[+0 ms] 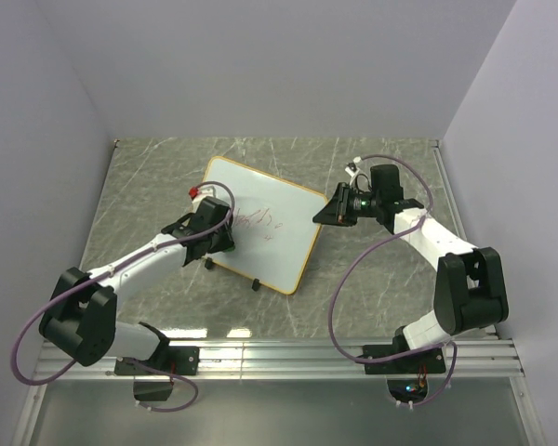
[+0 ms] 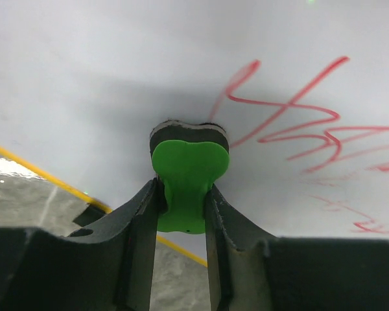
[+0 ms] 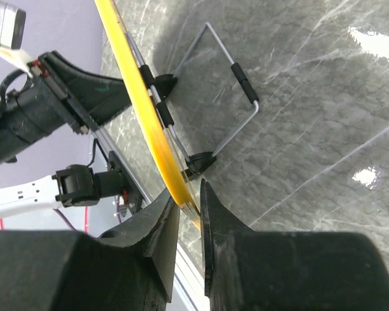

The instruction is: Erase the whiteboard

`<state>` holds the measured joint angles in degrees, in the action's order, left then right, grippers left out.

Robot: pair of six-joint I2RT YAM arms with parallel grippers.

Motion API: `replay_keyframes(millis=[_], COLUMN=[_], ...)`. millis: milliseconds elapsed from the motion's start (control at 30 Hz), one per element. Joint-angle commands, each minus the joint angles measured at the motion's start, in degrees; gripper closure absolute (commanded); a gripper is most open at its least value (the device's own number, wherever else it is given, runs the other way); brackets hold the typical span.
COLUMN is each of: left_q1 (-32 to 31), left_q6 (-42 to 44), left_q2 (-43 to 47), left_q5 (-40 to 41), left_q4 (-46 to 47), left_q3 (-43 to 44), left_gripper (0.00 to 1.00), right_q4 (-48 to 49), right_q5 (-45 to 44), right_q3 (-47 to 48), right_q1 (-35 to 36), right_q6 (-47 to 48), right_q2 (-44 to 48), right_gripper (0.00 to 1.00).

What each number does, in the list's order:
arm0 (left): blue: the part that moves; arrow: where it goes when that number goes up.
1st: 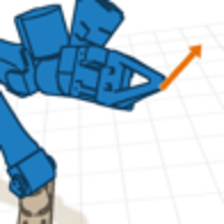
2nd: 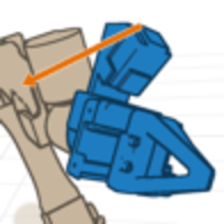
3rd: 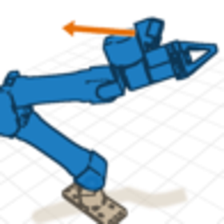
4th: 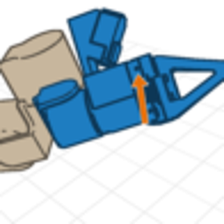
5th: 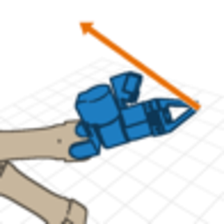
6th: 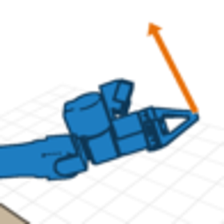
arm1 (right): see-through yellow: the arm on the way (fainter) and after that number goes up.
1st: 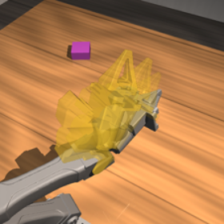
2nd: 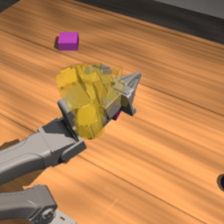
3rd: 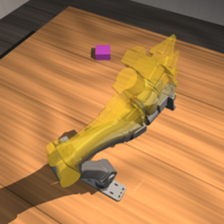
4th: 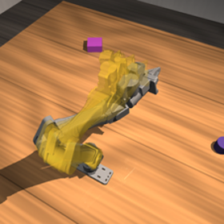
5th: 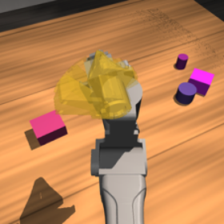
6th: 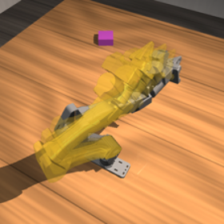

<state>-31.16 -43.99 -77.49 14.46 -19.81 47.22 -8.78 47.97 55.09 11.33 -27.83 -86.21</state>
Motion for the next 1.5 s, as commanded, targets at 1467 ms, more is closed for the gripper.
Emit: replay_keyframes(millis=[1467], left_q1=[10.94], left_q6=[8.22], left_q2=[-10.48], left_q5=[-17.53], left_q4=[12.25], left_q3=[9.29], left_gripper=[1.0], right_q4=[-7.57], right_q5=[-2.08], right_q3=[3.53], right_q1=[-0.17], right_q6=[2.87], right_q2=[4.48], right_gripper=[1.0])
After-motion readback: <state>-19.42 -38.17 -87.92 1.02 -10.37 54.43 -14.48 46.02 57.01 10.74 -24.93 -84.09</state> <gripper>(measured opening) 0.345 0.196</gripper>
